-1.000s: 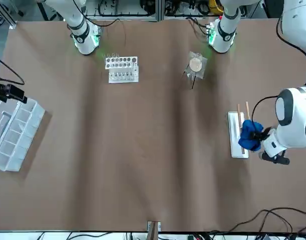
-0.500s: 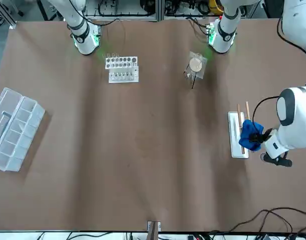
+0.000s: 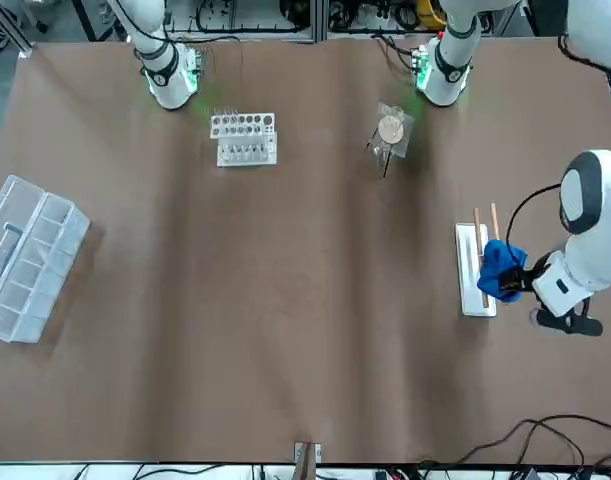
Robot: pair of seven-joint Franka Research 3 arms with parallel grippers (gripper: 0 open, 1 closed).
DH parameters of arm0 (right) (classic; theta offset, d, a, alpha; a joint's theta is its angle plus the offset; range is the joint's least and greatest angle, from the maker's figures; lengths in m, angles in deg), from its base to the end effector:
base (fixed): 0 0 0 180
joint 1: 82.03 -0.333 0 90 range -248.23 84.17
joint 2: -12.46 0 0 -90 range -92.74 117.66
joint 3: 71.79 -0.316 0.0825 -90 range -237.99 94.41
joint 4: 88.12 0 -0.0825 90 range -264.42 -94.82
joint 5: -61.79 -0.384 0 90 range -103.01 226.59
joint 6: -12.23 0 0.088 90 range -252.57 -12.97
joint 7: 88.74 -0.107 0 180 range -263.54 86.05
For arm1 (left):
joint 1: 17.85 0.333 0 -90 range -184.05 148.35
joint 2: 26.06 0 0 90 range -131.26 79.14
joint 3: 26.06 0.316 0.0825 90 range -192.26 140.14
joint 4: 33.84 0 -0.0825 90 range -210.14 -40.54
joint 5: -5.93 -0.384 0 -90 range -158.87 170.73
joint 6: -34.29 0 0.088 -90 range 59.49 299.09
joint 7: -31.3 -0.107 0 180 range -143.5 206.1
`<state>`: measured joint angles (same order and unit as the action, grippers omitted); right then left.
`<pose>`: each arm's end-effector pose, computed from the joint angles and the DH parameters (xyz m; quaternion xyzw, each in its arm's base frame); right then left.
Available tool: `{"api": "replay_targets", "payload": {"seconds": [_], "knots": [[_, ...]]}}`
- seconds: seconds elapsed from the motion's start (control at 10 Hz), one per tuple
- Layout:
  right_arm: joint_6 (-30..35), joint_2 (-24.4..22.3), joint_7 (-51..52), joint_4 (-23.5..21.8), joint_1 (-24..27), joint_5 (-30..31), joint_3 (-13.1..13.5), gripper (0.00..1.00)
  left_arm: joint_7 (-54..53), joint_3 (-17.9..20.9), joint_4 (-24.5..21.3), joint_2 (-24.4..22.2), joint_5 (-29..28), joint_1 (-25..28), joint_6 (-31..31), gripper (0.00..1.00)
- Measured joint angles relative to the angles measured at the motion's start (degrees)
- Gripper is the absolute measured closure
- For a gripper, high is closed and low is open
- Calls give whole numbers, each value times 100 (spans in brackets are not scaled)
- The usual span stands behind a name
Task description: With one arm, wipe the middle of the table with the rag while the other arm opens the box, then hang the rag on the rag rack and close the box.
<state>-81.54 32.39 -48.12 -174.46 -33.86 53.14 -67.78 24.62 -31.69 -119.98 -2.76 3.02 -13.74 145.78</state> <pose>0.4087 -0.4928 0.4513 -0.9858 0.1122 0.0295 0.1212 0.6820 -0.0052 0.4379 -0.9969 0.0760 -0.0187 0.0053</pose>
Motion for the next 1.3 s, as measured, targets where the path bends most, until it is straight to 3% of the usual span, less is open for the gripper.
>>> {"api": "replay_targets", "payload": {"seconds": [0.3, 0.6, 0.9, 1.1, 1.3], "knots": [[-560, 1302, 1640, 483, 916, -1163, -12, 99, 746, -4, 167, -721, -1, 20, -120, 0], [-857, 2165, 1991, 733, 1037, -1730, -39, 99, 928, -26, 180, -1241, 0, 22, -692, 0], [-942, 2600, 2169, 783, 1054, -2040, -87, 99, 810, -43, 789, -1349, 190, 24, -2184, 2], [-408, 2617, 2184, 977, 1036, -2086, -299, 99, 575, 9, 905, -1551, 391, 28, -2467, 2], [135, 2595, 2207, 1459, 921, -2073, -346, 99, 562, 25, 906, -1653, 410, -36, -2496, 2]]}}
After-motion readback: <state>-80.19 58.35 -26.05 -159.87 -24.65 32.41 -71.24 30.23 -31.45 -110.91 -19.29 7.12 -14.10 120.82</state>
